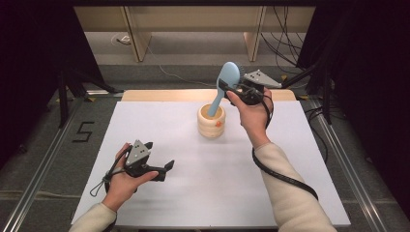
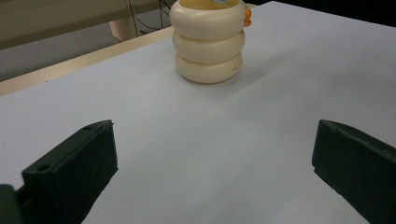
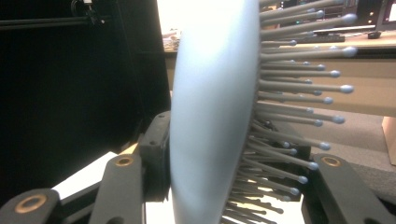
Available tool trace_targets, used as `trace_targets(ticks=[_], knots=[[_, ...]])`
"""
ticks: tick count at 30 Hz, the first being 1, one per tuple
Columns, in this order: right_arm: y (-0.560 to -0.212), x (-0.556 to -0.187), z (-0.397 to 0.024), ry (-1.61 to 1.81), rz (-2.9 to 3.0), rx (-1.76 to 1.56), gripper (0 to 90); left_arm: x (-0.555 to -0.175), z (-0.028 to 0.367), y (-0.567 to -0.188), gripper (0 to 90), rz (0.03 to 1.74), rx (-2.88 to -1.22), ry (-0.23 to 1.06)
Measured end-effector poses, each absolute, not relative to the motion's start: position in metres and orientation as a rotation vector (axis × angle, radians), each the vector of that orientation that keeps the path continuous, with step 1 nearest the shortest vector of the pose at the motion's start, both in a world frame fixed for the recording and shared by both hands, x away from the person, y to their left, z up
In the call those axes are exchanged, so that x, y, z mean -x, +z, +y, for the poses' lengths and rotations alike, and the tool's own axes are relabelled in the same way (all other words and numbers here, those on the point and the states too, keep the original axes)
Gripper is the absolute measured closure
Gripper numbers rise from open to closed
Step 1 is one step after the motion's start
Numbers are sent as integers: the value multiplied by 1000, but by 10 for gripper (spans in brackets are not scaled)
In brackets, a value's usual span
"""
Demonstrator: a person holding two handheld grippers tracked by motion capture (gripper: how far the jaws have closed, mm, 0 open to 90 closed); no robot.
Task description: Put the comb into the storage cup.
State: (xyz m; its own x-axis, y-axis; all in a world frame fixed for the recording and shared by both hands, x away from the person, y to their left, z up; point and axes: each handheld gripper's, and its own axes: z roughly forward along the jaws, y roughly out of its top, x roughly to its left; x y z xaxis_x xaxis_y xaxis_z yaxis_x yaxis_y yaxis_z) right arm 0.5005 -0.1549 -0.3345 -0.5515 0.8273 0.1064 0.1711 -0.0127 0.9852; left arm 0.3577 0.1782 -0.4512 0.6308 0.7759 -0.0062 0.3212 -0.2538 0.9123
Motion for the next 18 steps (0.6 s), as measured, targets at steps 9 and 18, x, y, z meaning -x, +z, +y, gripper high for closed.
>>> trace_targets(ticks=[9,18], knots=[[-339,-504,-155,1593,1733,-1052,505,-358,178,-451,0,878,-1838,560],[-342,-506,-154,1581,1733,-1057,505,-358,178,-451,0,878,-1839,559]])
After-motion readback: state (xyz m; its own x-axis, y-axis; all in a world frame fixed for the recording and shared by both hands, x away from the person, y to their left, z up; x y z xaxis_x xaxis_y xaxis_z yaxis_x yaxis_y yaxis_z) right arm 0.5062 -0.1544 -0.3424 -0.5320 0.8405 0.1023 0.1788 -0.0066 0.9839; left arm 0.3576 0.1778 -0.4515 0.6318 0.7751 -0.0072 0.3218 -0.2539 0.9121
